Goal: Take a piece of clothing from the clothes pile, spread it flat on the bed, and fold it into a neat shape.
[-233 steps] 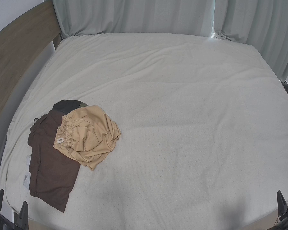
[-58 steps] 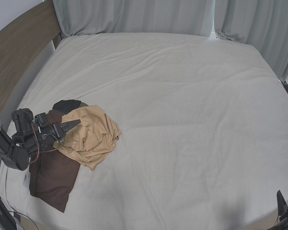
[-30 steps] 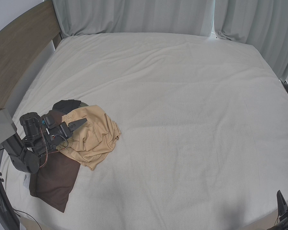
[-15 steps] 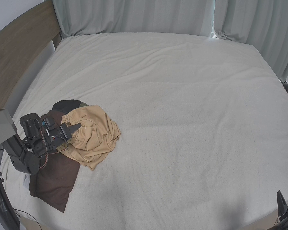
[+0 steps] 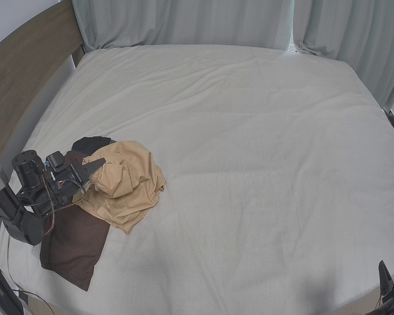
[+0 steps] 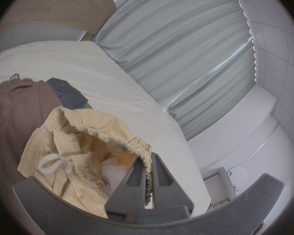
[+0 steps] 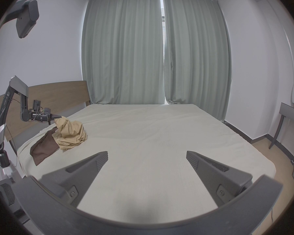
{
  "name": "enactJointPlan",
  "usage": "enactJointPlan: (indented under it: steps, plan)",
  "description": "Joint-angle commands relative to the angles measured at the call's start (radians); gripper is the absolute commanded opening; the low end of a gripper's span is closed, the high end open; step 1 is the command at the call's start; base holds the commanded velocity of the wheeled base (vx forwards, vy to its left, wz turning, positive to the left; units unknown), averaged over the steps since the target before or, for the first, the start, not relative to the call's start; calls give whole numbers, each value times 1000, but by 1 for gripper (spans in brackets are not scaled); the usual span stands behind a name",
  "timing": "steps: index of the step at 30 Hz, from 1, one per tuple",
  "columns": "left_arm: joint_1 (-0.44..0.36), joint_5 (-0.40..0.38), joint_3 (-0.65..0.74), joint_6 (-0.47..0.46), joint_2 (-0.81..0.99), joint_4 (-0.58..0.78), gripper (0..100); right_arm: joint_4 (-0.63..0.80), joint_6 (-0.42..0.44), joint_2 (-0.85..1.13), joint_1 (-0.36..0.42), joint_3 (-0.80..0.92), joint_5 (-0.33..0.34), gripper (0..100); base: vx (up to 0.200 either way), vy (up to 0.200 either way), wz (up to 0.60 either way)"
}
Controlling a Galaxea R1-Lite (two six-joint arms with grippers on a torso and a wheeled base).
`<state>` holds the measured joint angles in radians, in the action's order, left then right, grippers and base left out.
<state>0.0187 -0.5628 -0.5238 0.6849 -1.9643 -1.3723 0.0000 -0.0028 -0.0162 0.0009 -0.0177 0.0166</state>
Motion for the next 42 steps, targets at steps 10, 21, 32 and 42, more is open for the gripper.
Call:
enactJointPlan:
  steps: [10, 21, 32, 42]
  plan:
    - [-29, -2, 36, 62, 154, -73, 0, 0, 0, 12, 1, 16, 0, 100, 0, 0, 0]
    - [-48, -39, 30, 111, 174, -77, 0, -2, 0, 12, -1, 16, 0, 100, 0, 0, 0]
    - [-57, -114, 39, 130, 219, -82, 0, -2, 4, 10, -1, 16, 0, 100, 0, 0, 0]
    - [-128, -109, 97, 131, 235, -156, 0, -2, 4, 10, -1, 16, 0, 100, 0, 0, 0]
